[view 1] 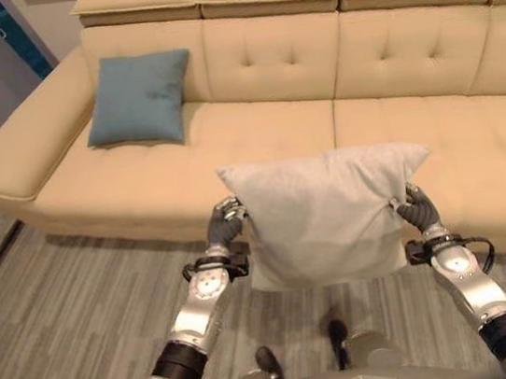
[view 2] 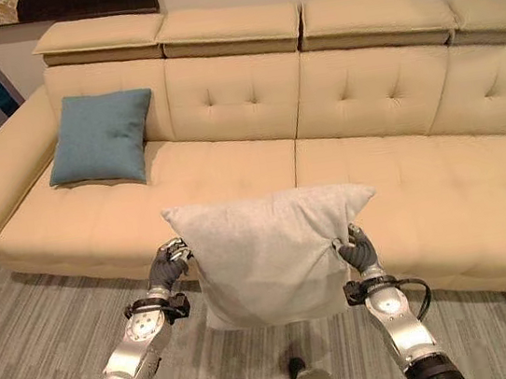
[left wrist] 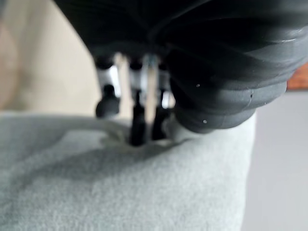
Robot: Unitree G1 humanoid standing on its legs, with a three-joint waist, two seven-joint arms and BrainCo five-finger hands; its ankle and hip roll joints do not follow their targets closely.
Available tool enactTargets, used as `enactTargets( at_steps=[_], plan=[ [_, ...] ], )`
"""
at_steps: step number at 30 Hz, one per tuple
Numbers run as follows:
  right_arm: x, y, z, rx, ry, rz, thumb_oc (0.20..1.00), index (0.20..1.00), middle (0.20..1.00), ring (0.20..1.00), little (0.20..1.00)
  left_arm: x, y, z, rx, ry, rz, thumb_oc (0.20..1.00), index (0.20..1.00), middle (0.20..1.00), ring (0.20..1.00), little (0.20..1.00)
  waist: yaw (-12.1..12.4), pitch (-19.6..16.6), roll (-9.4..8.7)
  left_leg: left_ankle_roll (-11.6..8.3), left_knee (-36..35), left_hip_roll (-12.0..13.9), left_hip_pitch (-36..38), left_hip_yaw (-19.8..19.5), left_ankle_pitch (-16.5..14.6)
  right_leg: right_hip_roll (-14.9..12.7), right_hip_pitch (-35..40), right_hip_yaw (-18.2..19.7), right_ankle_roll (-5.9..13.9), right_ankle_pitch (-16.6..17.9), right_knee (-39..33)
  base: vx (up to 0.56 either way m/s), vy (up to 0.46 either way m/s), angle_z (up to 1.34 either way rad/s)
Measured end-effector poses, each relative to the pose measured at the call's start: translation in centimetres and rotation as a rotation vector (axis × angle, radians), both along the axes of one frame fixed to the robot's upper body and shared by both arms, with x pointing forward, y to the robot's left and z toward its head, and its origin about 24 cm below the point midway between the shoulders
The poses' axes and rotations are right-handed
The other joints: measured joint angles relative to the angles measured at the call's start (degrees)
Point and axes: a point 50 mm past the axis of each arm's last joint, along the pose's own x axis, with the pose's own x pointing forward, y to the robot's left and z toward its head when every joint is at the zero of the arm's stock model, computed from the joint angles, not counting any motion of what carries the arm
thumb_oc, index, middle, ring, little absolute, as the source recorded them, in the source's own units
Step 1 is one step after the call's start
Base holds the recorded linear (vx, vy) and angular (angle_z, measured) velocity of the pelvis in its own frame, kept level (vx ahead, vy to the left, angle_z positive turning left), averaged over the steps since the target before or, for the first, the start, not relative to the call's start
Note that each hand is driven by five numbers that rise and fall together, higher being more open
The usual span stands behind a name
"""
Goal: Pick up all the scattered cushions and arrange them neatly on the sofa.
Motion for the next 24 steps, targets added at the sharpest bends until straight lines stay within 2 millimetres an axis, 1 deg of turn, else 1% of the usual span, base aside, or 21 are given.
enactTargets(
  at_steps=[1,3,4,5,6,7,8,10,11,12,13,14,15,16,18,19,20,21,22,23,24],
  plan=[
    [0.2,0.7,0.1,0.007,-0.006,0.027,0.200,0.200,0.200,0.200,0.200,0.0,1.0,0.1,0.018,-0.004,0.025,0.200,0.200,0.200,0.200,0.200,0.70,0.48,-0.65,-0.04,0.07,-1.82,1.19,0.81,-0.99,-1.05,-1.98,-0.95,0.21,0.15,3.36,0.29,0.222,-0.25],
    [0.4,1.6,0.1,0.011,-0.004,0.061,0.200,0.200,0.200,0.200,0.200,-0.3,2.0,-0.2,0.026,0.010,0.059,0.200,0.200,0.200,0.200,0.200,0.76,0.56,-0.57,-0.10,-0.98,-1.53,2.31,1.84,-1.37,-1.17,-1.85,-1.66,0.16,0.27,3.47,0.25,0.053,-0.54],
    [0.4,2.0,0.0,0.008,0.003,0.092,0.200,0.200,0.200,0.200,0.200,-0.7,2.5,-0.5,0.023,0.021,0.087,0.200,0.200,0.200,0.200,0.200,0.55,0.68,-0.51,0.11,-3.99,-2.27,4.34,2.05,-1.43,-1.31,-3.95,-1.72,1.16,-1.32,5.75,0.32,0.014,-0.58],
    [0.4,2.1,0.0,0.009,0.006,0.102,0.200,0.200,0.200,0.200,0.200,-0.8,2.7,-0.5,0.025,0.022,0.094,0.200,0.200,0.200,0.200,0.200,0.09,0.67,-0.38,0.18,-4.67,-2.18,4.48,2.07,-1.47,-0.90,-4.58,-2.01,0.14,-1.84,3.82,0.29,-0.052,-0.43],
    [0.5,2.2,0.1,0.011,0.004,0.110,0.200,0.200,0.200,0.200,0.200,-0.6,2.9,-0.3,0.032,0.012,0.097,0.200,0.200,0.200,0.200,0.200,-0.62,0.75,-0.45,0.25,-4.86,-1.94,3.85,2.23,-1.42,-0.83,-5.11,-3.51,0.17,-1.52,-3.24,0.32,-0.047,-0.08],
    [0.5,2.2,0.1,0.011,0.004,0.109,0.200,0.200,0.200,0.200,0.200,-0.4,3.0,-0.1,0.030,0.007,0.101,0.200,0.200,0.200,0.200,0.200,-0.90,0.82,-0.78,0.23,-4.91,-1.95,3.63,2.36,-1.41,-1.26,-5.32,-5.18,0.40,-1.42,-7.12,0.27,-0.102,-0.05],
    [0.5,2.1,0.0,0.011,0.005,0.102,0.200,0.200,0.200,0.200,0.200,-0.4,2.8,-0.2,0.024,0.007,0.100,0.200,0.200,0.200,0.200,0.200,-1.16,0.78,-1.42,-0.05,-4.91,-1.93,3.58,2.56,-1.48,-1.87,-5.18,-7.91,0.58,-0.82,-13.15,0.22,-0.050,0.00],
    [0.4,1.9,0.0,0.008,0.010,0.094,0.200,0.200,0.200,0.200,0.200,-0.6,2.6,-0.5,0.016,0.018,0.100,0.200,0.200,0.200,0.200,0.200,-2.00,0.64,-1.51,-0.97,-4.97,-1.44,3.73,2.05,-1.79,-1.27,-3.46,-8.81,0.25,3.16,-15.72,0.29,-0.113,0.06],
    [0.4,1.5,0.1,0.001,0.010,0.087,0.200,0.200,0.200,0.200,0.200,-0.8,2.4,-0.6,0.005,0.024,0.100,0.200,0.200,0.200,0.200,0.200,-2.20,0.51,-1.22,-2.65,-5.18,-0.66,4.24,1.53,-1.64,-0.27,-2.71,-9.46,-0.05,5.21,-16.84,0.45,-0.142,0.03],
    [0.4,1.3,0.1,-0.001,0.011,0.080,0.200,0.200,0.200,0.200,0.200,-0.8,2.2,-0.7,0.001,0.025,0.098,0.200,0.200,0.200,0.200,0.200,-2.28,0.42,-1.02,-3.24,-5.07,-0.13,4.30,0.97,-1.49,0.26,-2.46,-9.93,-0.23,5.48,-16.91,0.37,-0.108,-0.06],
    [0.3,0.9,0.1,-0.007,0.014,0.070,0.200,0.200,0.200,0.200,0.200,-0.8,1.9,-0.7,-0.011,0.027,0.092,0.200,0.200,0.200,0.200,0.200,-2.48,0.41,-0.50,-4.12,-4.77,1.23,4.88,0.45,-1.78,1.48,-1.69,-10.19,-0.56,5.57,-16.49,0.32,-0.113,0.03],
    [0.1,0.6,-0.1,-0.007,0.018,0.060,0.200,0.200,0.200,0.200,0.200,-0.8,1.6,-0.8,-0.014,0.029,0.078,0.200,0.200,0.200,0.200,0.200,-2.65,0.33,-0.47,-4.55,-3.85,1.52,5.18,0.01,-1.63,2.00,-0.89,-10.07,-1.19,5.83,-16.56,0.27,-0.143,0.19],
    [-0.3,-0.1,-0.2,-0.011,0.026,0.034,0.200,0.200,0.200,0.200,0.200,-0.9,0.9,-0.9,-0.020,0.034,0.046,0.200,0.200,0.200,0.200,0.200,-3.33,0.20,-0.24,-6.85,0.48,3.06,4.79,-1.65,-3.01,2.91,0.47,-10.03,-4.68,4.11,-15.61,0.23,-0.186,0.25],
    [-0.3,-0.4,-0.1,-0.010,0.023,0.022,0.200,0.200,0.200,0.200,0.200,-0.9,0.7,-1.0,-0.023,0.036,0.040,0.200,0.200,0.200,0.200,0.200,-3.43,0.11,-0.32,-7.33,3.54,3.44,4.04,-2.33,-2.89,2.89,1.26,-10.19,-5.81,3.57,-15.59,0.33,-0.268,0.21],
    [-0.3,-0.8,0.1,-0.008,0.015,0.005,0.200,0.200,0.200,0.200,0.200,-0.8,0.0,-1.0,-0.035,0.038,0.020,0.200,0.200,0.200,0.200,0.200,-3.77,-0.15,-1.27,-9.94,15.86,5.02,-1.30,-4.60,-1.37,2.17,3.06,-10.24,-7.03,2.88,-16.01,0.24,-0.182,0.16],
    [-0.3,-1.0,0.1,-0.010,0.013,-0.002,0.200,0.200,0.200,0.200,0.200,-0.7,-0.1,-0.9,-0.042,0.036,0.011,0.200,0.200,0.200,0.200,0.200,-3.38,-0.09,-1.46,-10.96,22.37,5.19,-3.90,-5.66,-0.76,2.00,4.14,-10.32,-7.86,2.55,-16.97,0.16,-0.066,-0.06],
    [-0.3,-1.3,0.2,-0.022,0.014,-0.003,0.200,0.200,0.200,0.200,0.200,-0.9,-0.5,-1.1,-0.054,0.044,0.006,0.200,0.200,0.200,0.200,0.200,-2.05,-0.34,-1.17,-11.64,28.96,5.88,-6.38,-7.71,-1.56,2.30,6.34,-10.00,-9.55,3.02,-18.01,0.26,-0.066,-0.20],
    [-0.5,-1.3,0.2,-0.028,0.015,0.002,0.200,0.200,0.200,0.200,0.200,-1.0,-0.8,-1.2,-0.059,0.048,0.000,0.200,0.200,0.200,0.200,0.200,-2.06,-0.46,-1.21,-11.61,29.65,5.95,-6.52,-7.76,-1.57,2.47,7.00,-10.36,-9.55,3.00,-18.45,0.29,-0.018,-0.17],
    [-0.5,-1.3,0.3,-0.028,0.012,0.003,0.200,0.200,0.200,0.200,0.200,-1.0,-0.9,-1.2,-0.061,0.047,-0.003,0.200,0.200,0.200,0.200,0.200,-2.11,-0.75,-0.56,-11.18,29.33,5.74,-7.66,-8.03,-2.26,3.13,8.15,-10.14,-9.98,2.55,-19.23,0.29,0.021,-0.04],
    [-0.5,-1.4,0.3,-0.029,0.010,-0.002,0.200,0.200,0.200,0.200,0.200,-0.9,-0.9,-1.0,-0.066,0.038,0.000,0.200,0.200,0.200,0.200,0.200,-1.84,-1.17,-0.33,-9.28,22.78,3.86,-7.92,-9.28,-3.94,4.11,9.28,-9.52,-9.78,2.81,-21.37,0.20,0.021,-0.20],
    [-0.4,-1.3,0.4,-0.030,0.006,0.002,0.200,0.200,0.200,0.200,0.200,-0.8,-0.8,-0.9,-0.065,0.034,0.003,0.200,0.200,0.200,0.200,0.200,-0.92,-1.14,-0.44,-8.83,18.41,2.83,-7.33,-9.34,-3.90,4.44,9.19,-8.88,-9.64,2.90,-21.48,0.31,0.057,-0.53]
  ],
)
